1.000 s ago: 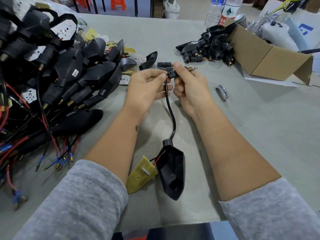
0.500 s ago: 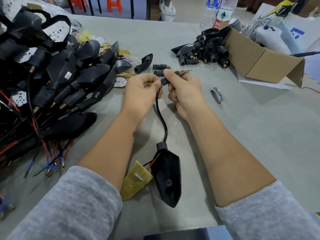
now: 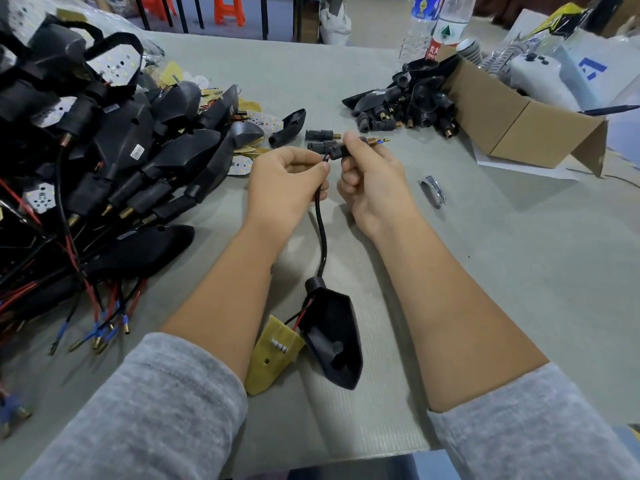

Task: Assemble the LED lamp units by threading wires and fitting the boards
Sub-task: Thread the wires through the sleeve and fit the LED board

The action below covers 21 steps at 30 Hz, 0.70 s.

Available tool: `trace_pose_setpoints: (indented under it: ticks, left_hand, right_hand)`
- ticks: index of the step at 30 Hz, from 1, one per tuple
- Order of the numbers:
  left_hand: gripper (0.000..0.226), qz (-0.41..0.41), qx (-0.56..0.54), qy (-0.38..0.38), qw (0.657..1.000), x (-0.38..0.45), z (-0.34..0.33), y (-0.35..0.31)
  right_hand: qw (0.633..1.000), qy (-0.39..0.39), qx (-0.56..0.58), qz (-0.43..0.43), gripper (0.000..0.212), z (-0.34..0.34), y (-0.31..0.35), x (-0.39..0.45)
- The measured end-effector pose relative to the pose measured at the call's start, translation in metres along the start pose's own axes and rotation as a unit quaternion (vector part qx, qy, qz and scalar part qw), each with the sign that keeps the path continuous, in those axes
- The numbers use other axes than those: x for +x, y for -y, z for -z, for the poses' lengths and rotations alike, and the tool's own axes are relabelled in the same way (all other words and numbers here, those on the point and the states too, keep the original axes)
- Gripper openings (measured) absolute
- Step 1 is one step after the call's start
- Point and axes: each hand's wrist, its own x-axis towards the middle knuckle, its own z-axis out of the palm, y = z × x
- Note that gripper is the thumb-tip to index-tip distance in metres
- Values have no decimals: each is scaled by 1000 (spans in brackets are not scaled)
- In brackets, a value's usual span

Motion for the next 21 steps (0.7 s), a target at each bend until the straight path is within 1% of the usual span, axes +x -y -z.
trace_pose_setpoints:
  ticks: [2,4,7,9,16,21]
  left_hand:
    - [10,-10,15,-21,1000,2,0,1]
    - [7,-18,27,-36,999,3,2,2]
    - [6,-35,48,-38,998,4,3,2]
    - [8,-45,57,-29,997,4,2,2]
    - [10,-50,60,19,997,1,0,0]
    - [9,-31,51,14,998,0,-4,-2]
  right_hand:
    - [1000,13,4,-4,20,0,0,1]
    - [999,22,-26,6,18,0,-1,1]
    - [996,22,-83,29,24,0,-3,0]
    - [995,15,-96,36,28,1,-3,0]
    - [995,-15,-90,26,28,-1,-3,0]
    - [999,-3,-51,-2,24,1,0,1]
